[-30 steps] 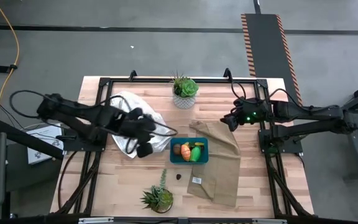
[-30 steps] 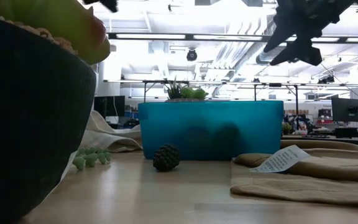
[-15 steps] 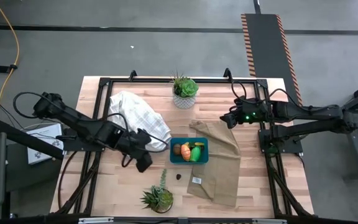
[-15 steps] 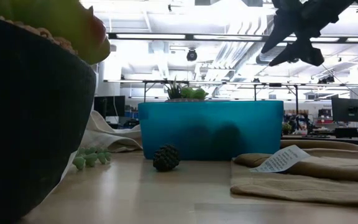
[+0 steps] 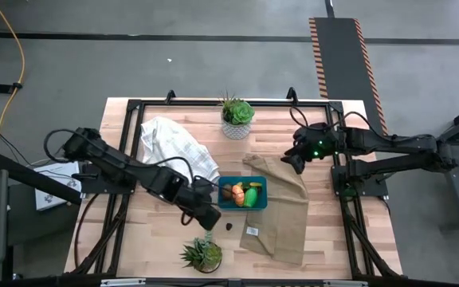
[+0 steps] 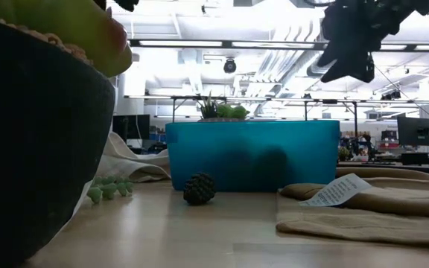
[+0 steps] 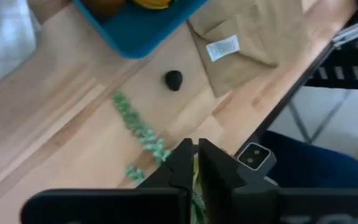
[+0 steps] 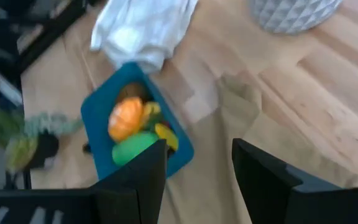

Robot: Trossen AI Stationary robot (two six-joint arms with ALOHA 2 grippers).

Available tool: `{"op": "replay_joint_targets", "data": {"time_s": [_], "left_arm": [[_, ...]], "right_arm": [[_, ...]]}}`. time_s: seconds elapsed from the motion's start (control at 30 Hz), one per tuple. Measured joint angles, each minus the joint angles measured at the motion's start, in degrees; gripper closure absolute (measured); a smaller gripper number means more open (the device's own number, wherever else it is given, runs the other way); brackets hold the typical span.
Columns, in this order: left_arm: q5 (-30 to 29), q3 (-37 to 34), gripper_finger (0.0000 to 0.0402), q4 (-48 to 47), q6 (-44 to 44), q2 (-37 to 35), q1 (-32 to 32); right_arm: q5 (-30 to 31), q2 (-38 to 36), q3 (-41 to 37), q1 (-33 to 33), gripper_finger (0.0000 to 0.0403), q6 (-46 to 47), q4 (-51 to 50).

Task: Pick and placing Produce into tupperware
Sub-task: Put the blackberry into the blue bin

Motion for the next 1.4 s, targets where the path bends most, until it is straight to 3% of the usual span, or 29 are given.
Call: {"op": "replay_joint_targets", "data": {"time_s": [0.33, 0.57, 0.8, 1.17, 1.4], "left_arm": [[-2.2, 18.9, 0.0394, -12.2, -1.9, 12.7, 0.0], [-2.2, 26.0, 0.0387, -16.2, -4.4, 20.4, 0.0], [-2.2, 26.1, 0.0387, -19.1, -6.3, 24.6, 0.0], [-1.8, 26.4, 0.0387, -11.5, -5.9, 29.7, 0.0], [-0.4, 25.9, 0.0383, -12.0, -5.8, 31.9, 0.0]], "right_arm": [[-6.5, -0.5, 0.0, 0.1, 0.0229, -6.8, -1.8], [-7.8, -2.4, 0.0, 0.2, 0.0229, -8.6, -4.0], [-8.1, -3.2, 0.0, 0.1, 0.0229, -10.2, -5.1], [-8.1, -3.1, 0.0, 0.0, 0.0229, -10.0, -5.7], [-8.1, -3.0, 0.0, 0.1, 0.0229, -10.0, -5.5]]}}
